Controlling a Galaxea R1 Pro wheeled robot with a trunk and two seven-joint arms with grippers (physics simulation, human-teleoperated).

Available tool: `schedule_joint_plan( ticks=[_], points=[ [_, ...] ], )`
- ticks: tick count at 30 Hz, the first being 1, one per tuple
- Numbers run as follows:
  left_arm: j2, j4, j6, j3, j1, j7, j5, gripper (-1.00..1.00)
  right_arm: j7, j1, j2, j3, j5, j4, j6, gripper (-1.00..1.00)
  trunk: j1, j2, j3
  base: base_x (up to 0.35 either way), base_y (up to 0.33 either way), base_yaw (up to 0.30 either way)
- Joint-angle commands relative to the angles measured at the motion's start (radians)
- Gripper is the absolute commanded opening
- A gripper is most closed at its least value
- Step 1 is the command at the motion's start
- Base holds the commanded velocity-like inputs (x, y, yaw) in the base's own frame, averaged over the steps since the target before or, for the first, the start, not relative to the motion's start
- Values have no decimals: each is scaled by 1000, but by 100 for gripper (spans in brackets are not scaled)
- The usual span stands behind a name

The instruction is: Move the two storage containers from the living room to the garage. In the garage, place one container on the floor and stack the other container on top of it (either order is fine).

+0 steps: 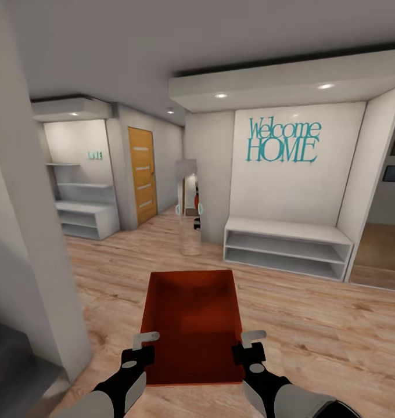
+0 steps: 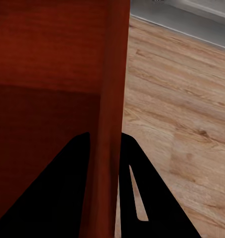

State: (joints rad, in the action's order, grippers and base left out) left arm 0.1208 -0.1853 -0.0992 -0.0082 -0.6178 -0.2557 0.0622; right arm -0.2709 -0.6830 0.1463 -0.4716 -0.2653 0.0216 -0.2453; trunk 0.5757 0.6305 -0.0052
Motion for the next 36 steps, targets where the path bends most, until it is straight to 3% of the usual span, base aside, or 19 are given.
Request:
schedule_joint_plan(
  ticks=[1, 36],
  points=[
    [0, 1, -5, 13, 0, -37, 1, -100, 27, -1, 12, 18, 9, 6, 1, -100, 1, 1, 0, 322, 0, 0],
    [0, 1, -5, 13, 0, -37, 1, -100, 28, -1, 11, 18, 9, 6, 0, -100, 1, 1, 0, 322, 0, 0]
  ],
)
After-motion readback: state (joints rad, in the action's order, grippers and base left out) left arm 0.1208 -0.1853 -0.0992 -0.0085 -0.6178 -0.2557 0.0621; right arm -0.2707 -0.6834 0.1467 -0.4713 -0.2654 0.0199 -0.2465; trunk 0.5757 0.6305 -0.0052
